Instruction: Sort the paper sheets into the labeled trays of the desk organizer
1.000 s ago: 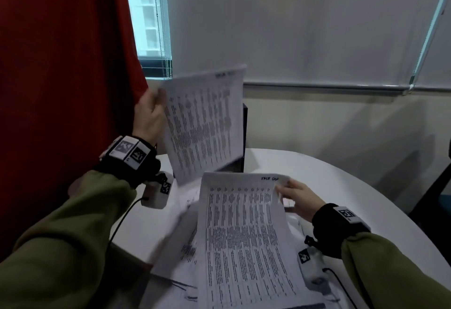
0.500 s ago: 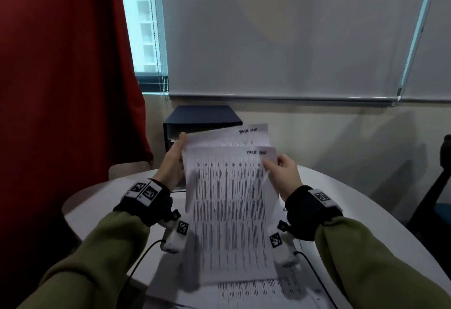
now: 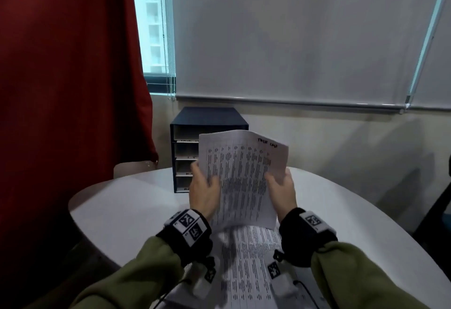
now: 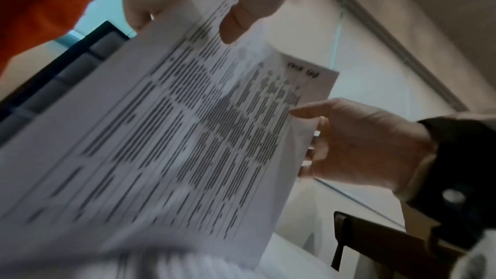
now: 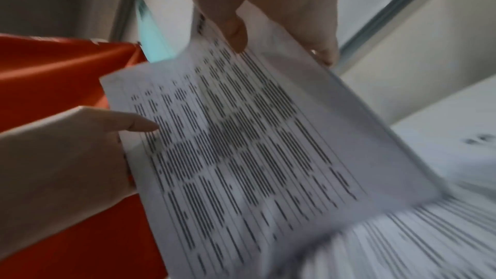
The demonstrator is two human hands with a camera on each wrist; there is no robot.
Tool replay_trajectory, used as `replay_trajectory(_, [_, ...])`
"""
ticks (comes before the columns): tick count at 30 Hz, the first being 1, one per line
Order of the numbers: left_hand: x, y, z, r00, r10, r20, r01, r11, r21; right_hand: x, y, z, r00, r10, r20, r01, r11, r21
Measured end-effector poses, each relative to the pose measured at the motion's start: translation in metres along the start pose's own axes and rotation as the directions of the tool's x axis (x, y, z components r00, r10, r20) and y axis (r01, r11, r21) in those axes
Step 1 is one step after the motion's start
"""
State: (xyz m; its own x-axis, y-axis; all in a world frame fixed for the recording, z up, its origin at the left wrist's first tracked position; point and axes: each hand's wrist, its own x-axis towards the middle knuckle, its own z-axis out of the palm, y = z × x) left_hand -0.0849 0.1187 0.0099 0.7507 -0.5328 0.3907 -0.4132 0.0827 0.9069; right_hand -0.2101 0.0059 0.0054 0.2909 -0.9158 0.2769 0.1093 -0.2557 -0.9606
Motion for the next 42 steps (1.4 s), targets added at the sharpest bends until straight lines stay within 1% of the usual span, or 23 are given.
replay_trajectory(3, [-0.003, -0.02, -0.002, 0.978, -0.182, 0.107, 0.187, 0.981, -0.043, -0.004, 0.032, -0.002, 0.983, 0.178, 0.053, -0.173, 0.981, -0.092])
replay_trajectory(5, [-0.001, -0.031, -0.006, 0.935, -0.282, 0.214, 0.296, 0.955, -0.032, -0.003, 0.044, 0.0, 0.963, 0.26, 0.074, -0.24, 0.95, -0.201])
replay_trajectory(6, [0.003, -0.036, -0.008, 0.917, -0.302, 0.263, 0.319, 0.948, -0.024, -0.001, 0.046, 0.001, 0.958, 0.273, 0.088, -0.242, 0.934, -0.261])
replay_trajectory(8, [0.012, -0.042, -0.011, 0.91, -0.293, 0.295, 0.296, 0.955, 0.036, 0.004, 0.044, 0.001, 0.962, 0.263, 0.069, -0.225, 0.913, -0.341])
replay_trajectory(10, [0.021, -0.046, -0.015, 0.929, -0.287, 0.234, 0.274, 0.958, 0.088, 0.01, 0.037, 0.004, 0.965, 0.258, 0.047, -0.227, 0.91, -0.347])
replay_trajectory(13, [0.034, -0.044, -0.028, 0.941, -0.314, 0.129, 0.302, 0.948, 0.102, 0.021, 0.031, 0.019, 0.943, 0.323, 0.073, -0.288, 0.908, -0.305])
replay_trajectory(15, [0.046, -0.042, -0.037, 0.929, -0.356, 0.101, 0.342, 0.93, 0.135, 0.029, 0.027, 0.032, 0.92, 0.368, 0.131, -0.307, 0.888, -0.341])
replay_trajectory(20, [0.113, -0.06, -0.054, 0.898, -0.428, 0.101, 0.41, 0.898, 0.16, 0.062, 0.0, 0.051, 0.863, 0.454, 0.222, -0.396, 0.88, -0.263])
replay_trajectory(23, [0.138, -0.034, -0.061, 0.876, -0.473, 0.089, 0.442, 0.863, 0.244, 0.082, -0.014, 0.051, 0.835, 0.498, 0.235, -0.456, 0.864, -0.214])
replay_trajectory(24, [0.147, -0.028, -0.062, 0.873, -0.478, 0.093, 0.438, 0.854, 0.281, 0.085, -0.017, 0.049, 0.814, 0.527, 0.244, -0.478, 0.847, -0.232])
replay_trajectory(25, [0.158, -0.026, -0.062, 0.869, -0.486, 0.098, 0.438, 0.845, 0.305, 0.087, -0.02, 0.047, 0.784, 0.557, 0.275, -0.482, 0.825, -0.295])
replay_trajectory(27, [0.175, -0.027, -0.062, 0.874, -0.477, 0.093, 0.435, 0.852, 0.29, 0.09, -0.021, 0.045, 0.723, 0.609, 0.326, -0.467, 0.778, -0.419])
replay_trajectory(28, [0.181, -0.027, -0.062, 0.879, -0.465, 0.105, 0.426, 0.865, 0.267, 0.092, -0.021, 0.045, 0.712, 0.616, 0.336, -0.467, 0.773, -0.429])
replay_trajectory(29, [0.187, -0.027, -0.063, 0.878, -0.463, 0.117, 0.43, 0.873, 0.229, 0.097, -0.019, 0.048, 0.719, 0.611, 0.331, -0.475, 0.78, -0.409])
replay_trajectory(31, [0.201, -0.036, -0.061, 0.864, -0.472, 0.175, 0.453, 0.88, 0.141, 0.112, -0.016, 0.053, 0.768, 0.565, 0.303, -0.476, 0.819, -0.321])
replay_trajectory(32, [0.205, -0.042, -0.061, 0.836, -0.498, 0.23, 0.482, 0.867, 0.124, 0.119, -0.017, 0.058, 0.783, 0.554, 0.284, -0.484, 0.828, -0.281])
replay_trajectory(34, [0.201, -0.042, -0.059, 0.743, -0.567, 0.356, 0.572, 0.814, 0.104, 0.136, -0.014, 0.067, 0.801, 0.547, 0.245, -0.504, 0.836, -0.218])
replay_trajectory(35, [0.197, -0.038, -0.058, 0.733, -0.571, 0.37, 0.576, 0.81, 0.108, 0.143, -0.013, 0.071, 0.799, 0.553, 0.238, -0.524, 0.833, -0.177])
replay_trajectory(36, [0.2, -0.04, -0.057, 0.745, -0.569, 0.347, 0.577, 0.812, 0.092, 0.15, -0.012, 0.074, 0.799, 0.555, 0.23, -0.536, 0.832, -0.146])
replay_trajectory(37, [0.204, -0.042, -0.055, 0.776, -0.556, 0.297, 0.564, 0.823, 0.065, 0.154, -0.012, 0.077, 0.798, 0.557, 0.228, -0.545, 0.83, -0.12])
replay_trajectory(38, [0.207, -0.044, -0.053, 0.799, -0.544, 0.255, 0.564, 0.826, -0.004, 0.157, -0.013, 0.082, 0.795, 0.56, 0.234, -0.564, 0.824, -0.058])
replay_trajectory(40, [0.215, -0.042, -0.047, 0.821, -0.536, 0.196, 0.568, 0.8, -0.191, 0.161, -0.016, 0.09, 0.793, 0.561, 0.238, -0.594, 0.798, 0.101])
replay_trajectory(42, [0.224, -0.042, -0.042, 0.821, -0.551, 0.151, 0.563, 0.736, -0.376, 0.166, -0.018, 0.098, 0.816, 0.529, 0.235, -0.575, 0.786, 0.228])
